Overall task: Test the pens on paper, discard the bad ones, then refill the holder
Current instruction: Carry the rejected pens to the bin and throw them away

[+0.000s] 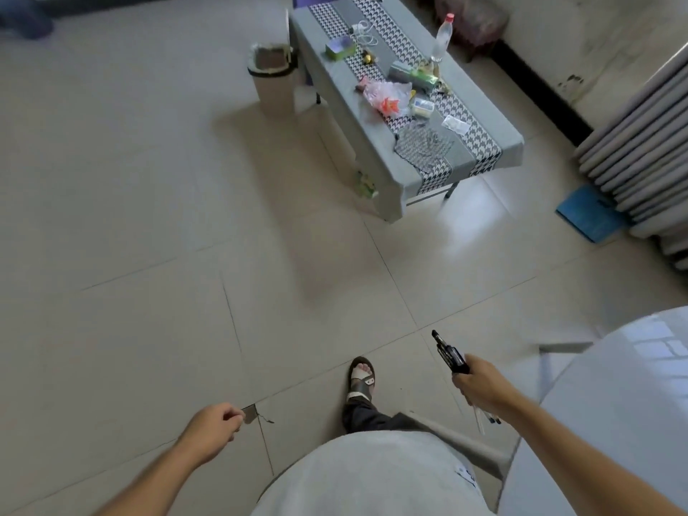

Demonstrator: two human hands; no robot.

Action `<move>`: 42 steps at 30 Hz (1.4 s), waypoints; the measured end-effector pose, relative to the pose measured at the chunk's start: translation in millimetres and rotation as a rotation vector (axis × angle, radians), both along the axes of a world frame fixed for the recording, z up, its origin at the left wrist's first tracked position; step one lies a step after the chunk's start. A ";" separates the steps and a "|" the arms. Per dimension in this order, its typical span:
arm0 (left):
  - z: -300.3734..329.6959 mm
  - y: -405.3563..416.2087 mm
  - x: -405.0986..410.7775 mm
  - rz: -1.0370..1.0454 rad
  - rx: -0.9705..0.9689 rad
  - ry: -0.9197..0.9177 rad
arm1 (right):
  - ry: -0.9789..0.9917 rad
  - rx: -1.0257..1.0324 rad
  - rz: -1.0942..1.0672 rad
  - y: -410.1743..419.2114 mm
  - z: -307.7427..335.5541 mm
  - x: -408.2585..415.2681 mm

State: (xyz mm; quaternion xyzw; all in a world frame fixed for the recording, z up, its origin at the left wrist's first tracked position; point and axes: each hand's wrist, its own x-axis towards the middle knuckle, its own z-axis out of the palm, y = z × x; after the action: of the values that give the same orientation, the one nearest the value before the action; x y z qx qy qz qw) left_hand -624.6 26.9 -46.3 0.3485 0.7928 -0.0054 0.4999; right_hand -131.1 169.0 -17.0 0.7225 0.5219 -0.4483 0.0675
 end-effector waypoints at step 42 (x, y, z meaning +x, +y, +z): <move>2.7 723.4 -379.3 0.103 0.023 -0.014 | -0.155 -0.254 0.059 691.4 -35.8 -362.8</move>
State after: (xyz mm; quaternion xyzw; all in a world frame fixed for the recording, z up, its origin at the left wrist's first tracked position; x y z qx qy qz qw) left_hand -1004.0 750.3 -43.6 0.3131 0.8060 0.0318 0.5012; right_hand -494.0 860.4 -52.9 0.7250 0.4751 -0.4516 0.2115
